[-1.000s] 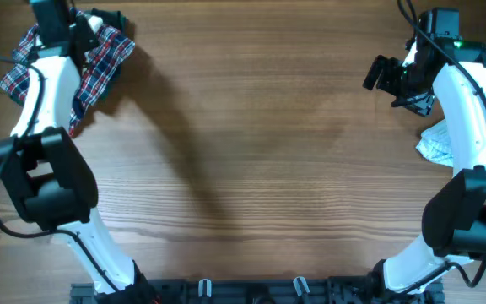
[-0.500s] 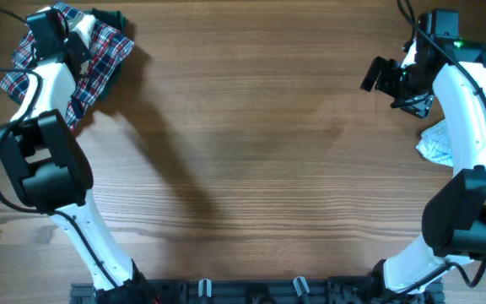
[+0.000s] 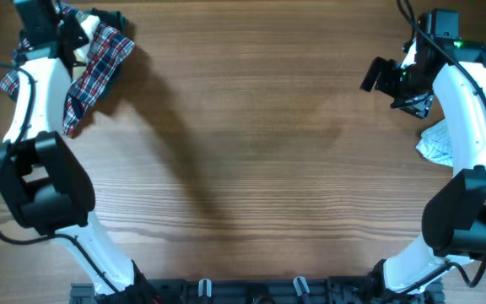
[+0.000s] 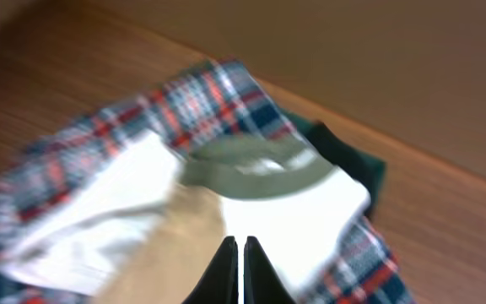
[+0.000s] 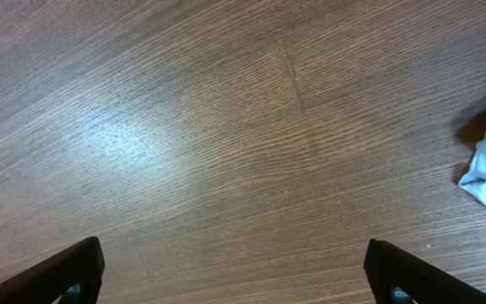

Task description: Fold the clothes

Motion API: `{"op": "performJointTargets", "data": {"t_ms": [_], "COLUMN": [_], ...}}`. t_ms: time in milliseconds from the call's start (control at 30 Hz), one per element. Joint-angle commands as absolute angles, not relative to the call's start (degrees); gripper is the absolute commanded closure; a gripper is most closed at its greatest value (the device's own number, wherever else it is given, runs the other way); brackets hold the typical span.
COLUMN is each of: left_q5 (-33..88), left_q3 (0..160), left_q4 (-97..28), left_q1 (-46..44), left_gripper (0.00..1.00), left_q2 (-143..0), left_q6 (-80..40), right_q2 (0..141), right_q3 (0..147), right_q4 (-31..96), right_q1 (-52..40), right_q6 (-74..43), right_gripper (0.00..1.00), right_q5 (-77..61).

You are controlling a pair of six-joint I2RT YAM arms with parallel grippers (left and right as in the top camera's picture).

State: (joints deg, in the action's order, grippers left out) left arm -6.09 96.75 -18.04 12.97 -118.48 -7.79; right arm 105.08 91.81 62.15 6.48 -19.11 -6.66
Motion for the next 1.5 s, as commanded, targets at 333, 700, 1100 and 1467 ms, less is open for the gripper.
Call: {"op": "performJointTargets", "data": {"t_ms": [333, 700, 1100, 1467], "left_q5": [-3.92, -4.14, -4.08, -4.08], "left_q3": [96.84, 96.79, 96.66, 96.77], "left_q4": [-15.66, -14.39, -17.56, -16.12], "left_q1": [12.27, 15.27, 20.43, 20.01], "left_gripper": [0.96, 0.94, 0.92, 0.91], "left_q2": [-125.99, -116.97, -124.88, -121.95], "left_q6": [-9.23, -9.26, -9.26, -9.23], "right_q2": [103.66, 103.66, 103.66, 103.59], "right_q3": [92.60, 92.60, 92.60, 92.62], "right_q4": [62.46, 62.63, 62.61, 62.19], "right_q1": [6.44, 6.44, 6.44, 6.44], "right_q6": [-18.06, -18.02, -18.06, -18.02], "right_gripper": [0.00, 0.00, 0.00, 0.00], "right_q5": [-7.60, -7.57, -7.62, -9.04]}}
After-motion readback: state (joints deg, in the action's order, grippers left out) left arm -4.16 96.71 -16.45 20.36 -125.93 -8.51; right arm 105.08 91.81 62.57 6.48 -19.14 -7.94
